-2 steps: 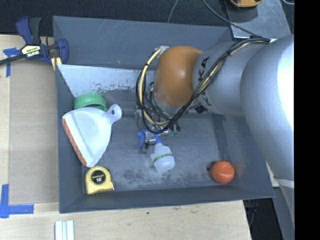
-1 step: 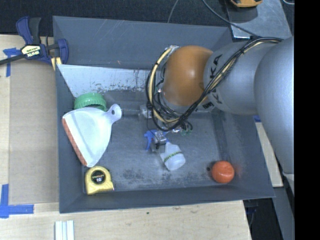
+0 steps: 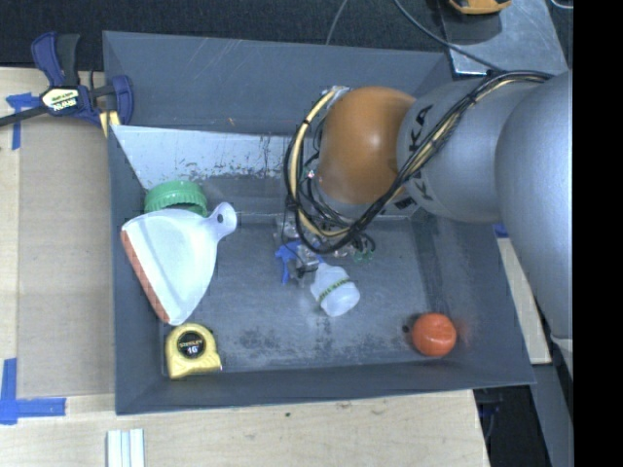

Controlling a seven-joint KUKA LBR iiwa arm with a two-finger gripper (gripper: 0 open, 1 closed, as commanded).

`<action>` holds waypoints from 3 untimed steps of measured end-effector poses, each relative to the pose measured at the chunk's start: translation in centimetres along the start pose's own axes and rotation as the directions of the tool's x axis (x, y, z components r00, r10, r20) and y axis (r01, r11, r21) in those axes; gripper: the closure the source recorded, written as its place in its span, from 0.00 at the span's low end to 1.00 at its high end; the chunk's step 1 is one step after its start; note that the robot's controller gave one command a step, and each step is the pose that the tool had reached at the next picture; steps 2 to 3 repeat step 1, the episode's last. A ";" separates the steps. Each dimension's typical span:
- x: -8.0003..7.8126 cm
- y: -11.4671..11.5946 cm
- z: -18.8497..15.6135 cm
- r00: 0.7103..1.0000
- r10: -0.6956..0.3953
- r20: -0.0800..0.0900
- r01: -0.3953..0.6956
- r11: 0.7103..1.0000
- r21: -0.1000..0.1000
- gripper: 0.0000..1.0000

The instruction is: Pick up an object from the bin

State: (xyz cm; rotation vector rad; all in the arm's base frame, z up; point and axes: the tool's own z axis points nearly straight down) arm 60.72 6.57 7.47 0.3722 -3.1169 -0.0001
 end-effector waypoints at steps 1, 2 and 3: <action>-0.7 1.1 -16.3 0.999 0.049 0.014 -0.049 0.999 0.001 1.00; -0.7 1.1 -16.3 0.999 0.049 0.014 -0.049 0.999 0.001 1.00; -0.7 1.1 -16.3 0.999 0.049 0.014 -0.049 0.999 0.001 1.00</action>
Offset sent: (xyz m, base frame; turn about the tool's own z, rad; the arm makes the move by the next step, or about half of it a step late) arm 0.0015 0.0121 0.1566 0.0500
